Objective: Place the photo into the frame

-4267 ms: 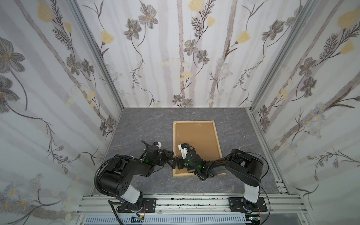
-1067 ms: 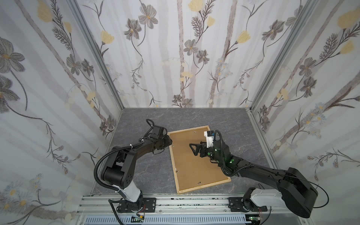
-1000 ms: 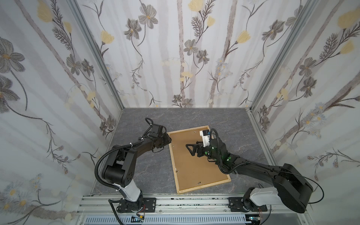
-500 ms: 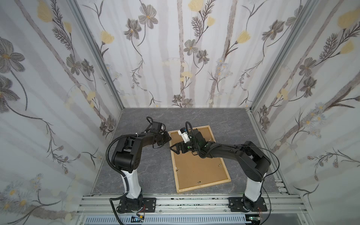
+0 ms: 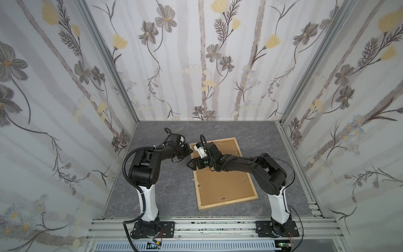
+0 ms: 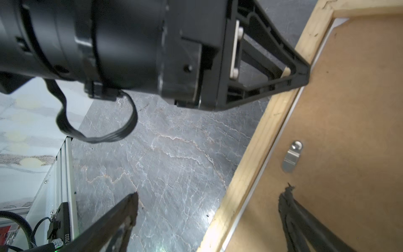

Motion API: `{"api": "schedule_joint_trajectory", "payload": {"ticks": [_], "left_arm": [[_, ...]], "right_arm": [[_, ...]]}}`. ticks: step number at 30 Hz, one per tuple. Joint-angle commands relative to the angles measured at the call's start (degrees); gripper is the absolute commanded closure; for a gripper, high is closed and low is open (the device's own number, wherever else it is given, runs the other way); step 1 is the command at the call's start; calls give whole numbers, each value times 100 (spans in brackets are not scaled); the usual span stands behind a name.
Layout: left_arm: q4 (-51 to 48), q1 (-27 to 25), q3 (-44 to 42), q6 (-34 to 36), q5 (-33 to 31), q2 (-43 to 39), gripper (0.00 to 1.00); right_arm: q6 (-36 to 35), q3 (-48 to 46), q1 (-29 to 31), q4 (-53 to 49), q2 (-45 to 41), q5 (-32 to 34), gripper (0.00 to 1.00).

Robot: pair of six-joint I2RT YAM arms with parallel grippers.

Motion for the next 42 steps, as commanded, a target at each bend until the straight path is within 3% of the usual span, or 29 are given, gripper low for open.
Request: {"api": "schedule_joint_trajectory", "payload": {"ticks": [1,19,42], "left_arm": [[-202,23,28,-64,-149,25,84],[-46,23,-131,-139,27,14,84],[124,3,-432,-175,214,-156,85]], "right_arm": [[-91,123,-46,-20,42,168,0],[102,612,-57,95,613,-76,0],[841,388,-30,1020,641,780,0]]}}
